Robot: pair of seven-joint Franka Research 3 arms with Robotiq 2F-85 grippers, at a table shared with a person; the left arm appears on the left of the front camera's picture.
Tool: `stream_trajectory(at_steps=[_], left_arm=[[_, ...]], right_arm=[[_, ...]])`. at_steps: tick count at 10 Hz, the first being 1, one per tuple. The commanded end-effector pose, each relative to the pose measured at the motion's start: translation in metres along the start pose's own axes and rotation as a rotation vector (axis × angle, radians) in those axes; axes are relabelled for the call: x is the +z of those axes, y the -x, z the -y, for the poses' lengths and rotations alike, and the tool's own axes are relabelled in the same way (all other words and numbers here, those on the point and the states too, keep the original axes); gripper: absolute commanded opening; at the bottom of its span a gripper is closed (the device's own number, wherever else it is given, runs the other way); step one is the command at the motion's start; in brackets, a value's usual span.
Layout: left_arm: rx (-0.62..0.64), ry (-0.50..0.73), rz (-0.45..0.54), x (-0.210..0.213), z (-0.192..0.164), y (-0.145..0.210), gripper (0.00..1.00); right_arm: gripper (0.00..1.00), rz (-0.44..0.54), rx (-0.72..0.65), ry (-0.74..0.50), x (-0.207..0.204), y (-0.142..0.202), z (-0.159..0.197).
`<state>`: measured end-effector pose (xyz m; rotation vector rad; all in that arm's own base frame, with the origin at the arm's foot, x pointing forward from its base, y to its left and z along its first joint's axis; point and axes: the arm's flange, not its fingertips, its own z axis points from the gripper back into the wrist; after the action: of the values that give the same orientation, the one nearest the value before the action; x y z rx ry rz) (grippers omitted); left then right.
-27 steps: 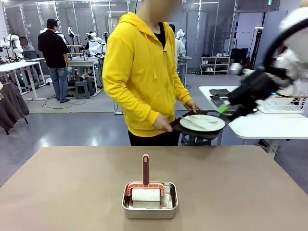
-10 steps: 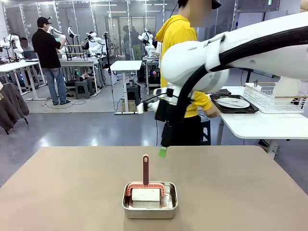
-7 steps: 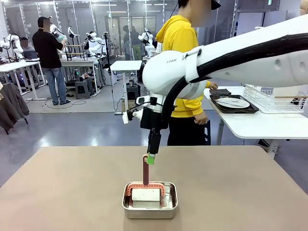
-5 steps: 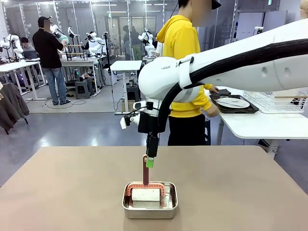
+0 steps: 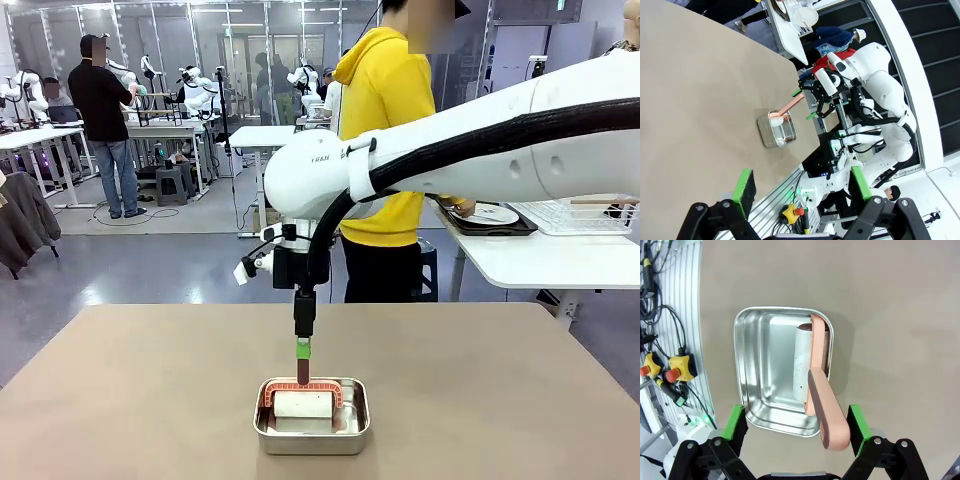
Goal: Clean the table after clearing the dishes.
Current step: When the right (or left) Handle tray is removed, use the right hand (or left hand) to clean the right (or left) side of the table with the Lint Roller.
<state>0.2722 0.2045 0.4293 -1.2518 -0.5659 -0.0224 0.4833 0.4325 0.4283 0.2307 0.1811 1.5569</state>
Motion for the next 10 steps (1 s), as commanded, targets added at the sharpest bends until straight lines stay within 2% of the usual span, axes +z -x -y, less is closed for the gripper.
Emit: stream_trajectory(at_steps=[1, 2, 3, 4, 5, 6, 7, 8, 9, 10], left_arm=[[-0.004, 0.008, 0.007, 0.0025, 0.0016, 0.001, 0.95], [-0.004, 0.008, 0.007, 0.0025, 0.0016, 0.001, 0.95], [-0.004, 0.008, 0.007, 0.0025, 0.0016, 0.001, 0.95], [-0.004, 0.008, 0.007, 0.0025, 0.0016, 0.001, 0.95], [-0.004, 0.008, 0.007, 0.0025, 0.0016, 0.001, 0.95], [-0.004, 0.008, 0.007, 0.0025, 0.0016, 0.001, 0.95], [-0.004, 0.008, 0.007, 0.0025, 0.0016, 0.001, 0.95], [-0.004, 0.008, 0.007, 0.0025, 0.0016, 0.001, 0.95], [-0.004, 0.008, 0.007, 0.0025, 0.0016, 0.001, 0.95], [-0.004, 0.008, 0.007, 0.0025, 0.0016, 0.001, 0.95]], right_arm=[[1.0, -0.073, -0.056, 0.026, -0.0019, -0.0145, -0.002], [1.0, -0.09, -0.059, 0.026, -0.004, -0.0164, -0.0025], [0.91, -0.093, -0.061, 0.022, -0.0068, -0.0182, -0.0014], [0.88, -0.094, -0.06, 0.02, -0.0082, -0.019, 0.0], [0.75, -0.096, -0.059, 0.021, -0.0082, -0.0187, 0.0008], [0.69, -0.101, -0.057, 0.021, -0.0073, -0.0183, 0.0014], [0.55, -0.103, -0.058, 0.02, -0.0072, -0.0177, 0.0023], [0.49, -0.105, -0.055, 0.017, -0.0073, -0.0177, 0.0034], [0.35, -0.101, -0.054, 0.016, -0.0075, -0.0175, 0.0043], [0.29, -0.098, -0.052, 0.015, -0.0077, -0.0182, 0.0048]])
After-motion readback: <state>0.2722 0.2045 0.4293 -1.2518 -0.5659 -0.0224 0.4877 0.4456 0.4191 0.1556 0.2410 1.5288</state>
